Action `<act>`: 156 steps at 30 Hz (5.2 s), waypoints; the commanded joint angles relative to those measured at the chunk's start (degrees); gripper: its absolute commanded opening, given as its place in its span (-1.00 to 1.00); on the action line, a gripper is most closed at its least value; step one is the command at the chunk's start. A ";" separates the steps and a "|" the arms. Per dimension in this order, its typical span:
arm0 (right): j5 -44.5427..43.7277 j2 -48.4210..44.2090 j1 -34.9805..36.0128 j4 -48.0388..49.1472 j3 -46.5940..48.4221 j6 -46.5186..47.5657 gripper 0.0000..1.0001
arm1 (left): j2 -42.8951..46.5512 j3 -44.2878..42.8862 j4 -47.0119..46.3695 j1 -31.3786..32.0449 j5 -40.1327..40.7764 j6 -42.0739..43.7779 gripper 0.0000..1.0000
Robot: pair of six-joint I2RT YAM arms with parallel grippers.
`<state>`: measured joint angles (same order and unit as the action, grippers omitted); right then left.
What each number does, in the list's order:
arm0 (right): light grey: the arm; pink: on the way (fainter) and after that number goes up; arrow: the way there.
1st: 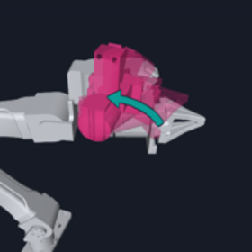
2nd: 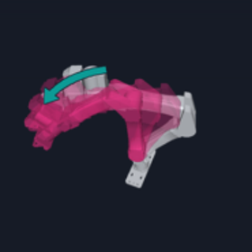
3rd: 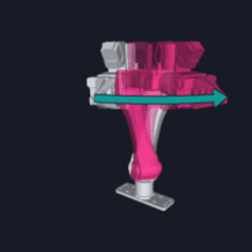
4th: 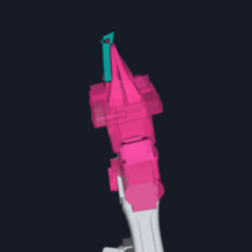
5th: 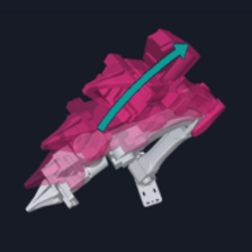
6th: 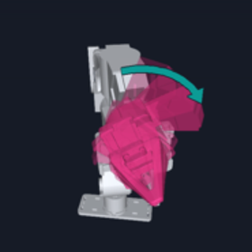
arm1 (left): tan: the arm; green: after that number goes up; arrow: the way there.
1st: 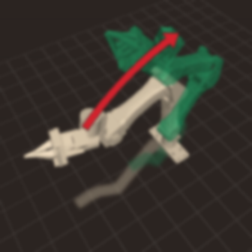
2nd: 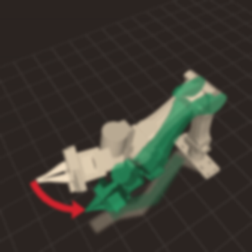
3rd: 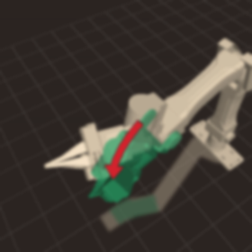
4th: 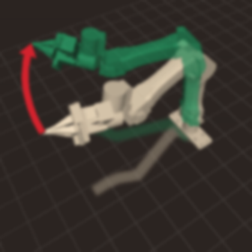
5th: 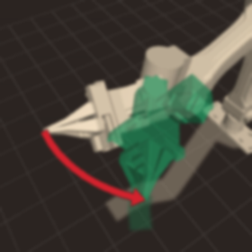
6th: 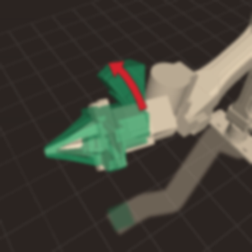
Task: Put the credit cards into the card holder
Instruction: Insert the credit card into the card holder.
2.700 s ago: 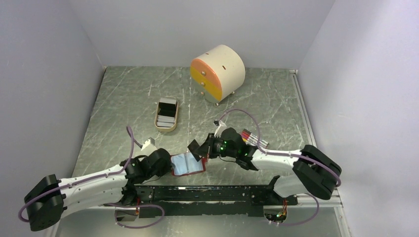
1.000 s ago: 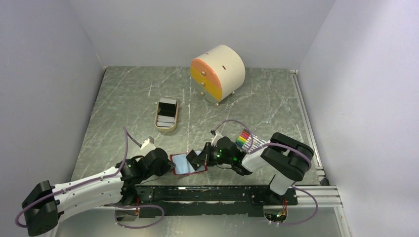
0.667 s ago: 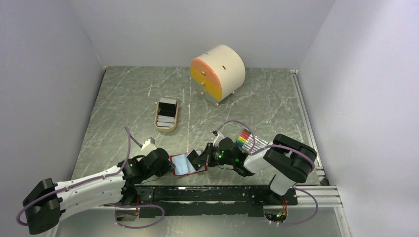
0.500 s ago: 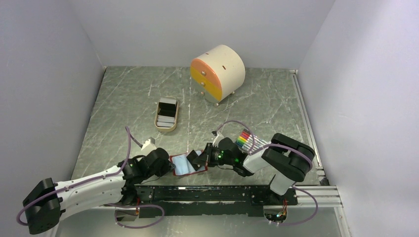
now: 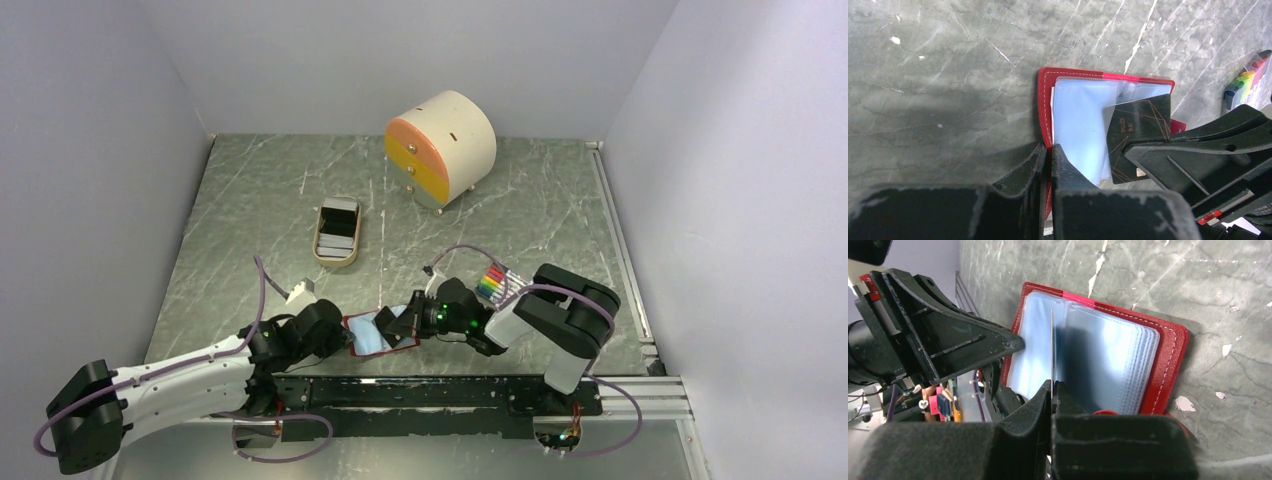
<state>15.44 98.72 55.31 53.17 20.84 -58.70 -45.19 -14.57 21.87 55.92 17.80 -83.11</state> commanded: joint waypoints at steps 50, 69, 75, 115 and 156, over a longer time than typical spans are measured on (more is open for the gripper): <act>-4.85 -10.08 1.18 -24.32 4.45 7.10 -0.19 | -4.29 -2.80 -3.51 -0.37 -1.96 3.69 -0.79; -2.33 -3.50 1.45 -9.95 3.16 0.43 -0.74 | -3.65 -1.43 -6.57 -0.37 -3.85 3.70 -0.66; -2.04 -2.19 2.32 -9.32 4.33 -0.56 -0.75 | -4.42 -2.19 -7.08 -0.37 -4.26 4.34 -0.63; -4.56 -5.33 4.65 -20.38 8.82 3.03 0.01 | -2.75 -0.20 -10.10 -0.37 -5.06 4.88 -0.49; -25.08 -25.72 3.14 -48.16 9.08 13.77 0.17 | -8.48 -15.93 9.12 -0.37 1.74 10.23 -0.80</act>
<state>-3.11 72.27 58.61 13.50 28.93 -46.28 -50.46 -25.19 24.88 55.92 16.88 -75.59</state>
